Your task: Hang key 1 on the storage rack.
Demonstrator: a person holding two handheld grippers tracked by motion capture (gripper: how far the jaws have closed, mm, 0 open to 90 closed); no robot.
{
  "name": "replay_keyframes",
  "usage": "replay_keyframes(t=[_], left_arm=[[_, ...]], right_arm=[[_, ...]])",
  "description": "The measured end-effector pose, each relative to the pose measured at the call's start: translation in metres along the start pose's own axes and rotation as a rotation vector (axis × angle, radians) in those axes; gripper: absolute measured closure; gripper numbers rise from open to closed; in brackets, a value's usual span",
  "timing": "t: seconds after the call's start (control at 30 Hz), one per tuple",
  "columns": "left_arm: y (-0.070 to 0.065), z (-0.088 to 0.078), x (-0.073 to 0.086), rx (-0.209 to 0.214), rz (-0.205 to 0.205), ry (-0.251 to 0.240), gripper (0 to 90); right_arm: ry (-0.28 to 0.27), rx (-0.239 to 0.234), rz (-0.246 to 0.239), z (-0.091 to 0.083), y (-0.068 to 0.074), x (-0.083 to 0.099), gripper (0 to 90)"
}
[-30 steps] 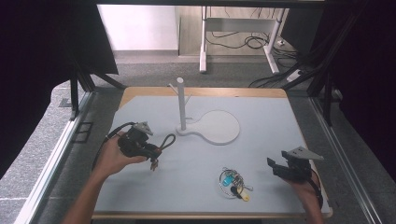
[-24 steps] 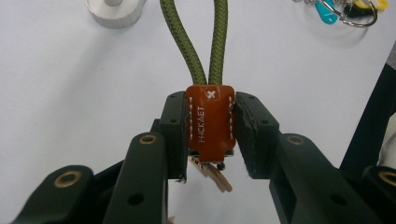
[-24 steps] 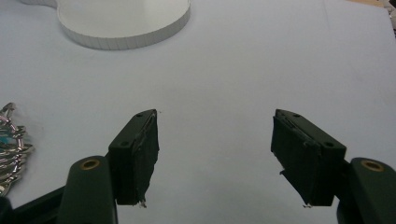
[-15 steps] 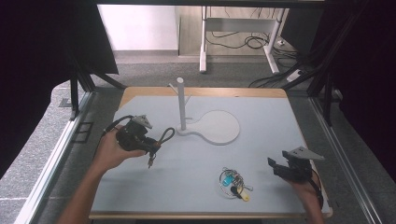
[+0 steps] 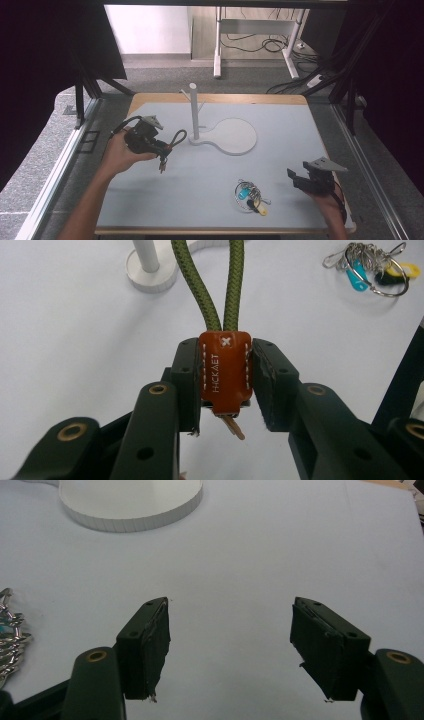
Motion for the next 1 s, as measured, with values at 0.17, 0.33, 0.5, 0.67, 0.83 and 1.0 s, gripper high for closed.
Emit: replay_keyframes(t=[0.17,0.33,0.5,0.67,0.83,1.0], left_arm=[[0.003,-0.004,-0.005,0.001,-0.009,-0.01,66.1],[0.008,-0.006,-0.007,0.007,-0.029,-0.009,66.1],[0.013,-0.007,-0.009,0.012,-0.043,-0.016,66.1],[0.016,-0.011,-0.013,0.007,-0.041,-0.02,66.1],[0.018,-0.017,-0.02,0.001,-0.043,-0.023,66.1],[0.022,-0.019,-0.025,-0.001,-0.051,-0.028,66.1]], right_arm=[[-0.002,0.002,0.002,-0.001,-0.001,0.0,32.2],[-0.003,0.003,0.002,-0.001,-0.002,0.001,32.2],[-0.001,0.004,0.005,0.0,-0.002,0.001,32.2],[0.002,0.005,0.005,0.001,-0.002,0.001,32.2],[0.004,0.007,0.003,0.001,-0.002,0.001,32.2],[0.005,0.009,0.004,0.001,-0.003,0.001,32.3]])
Point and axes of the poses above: each handheld gripper's, and its own axes: z roughly forward along the jaws, x roughly out of its underside, y roughly to its left, the point moved 3 cm from there along z, roughly forward along the jaws, and after that the axes turned 11 degrees about y, right-handed, at the moved point
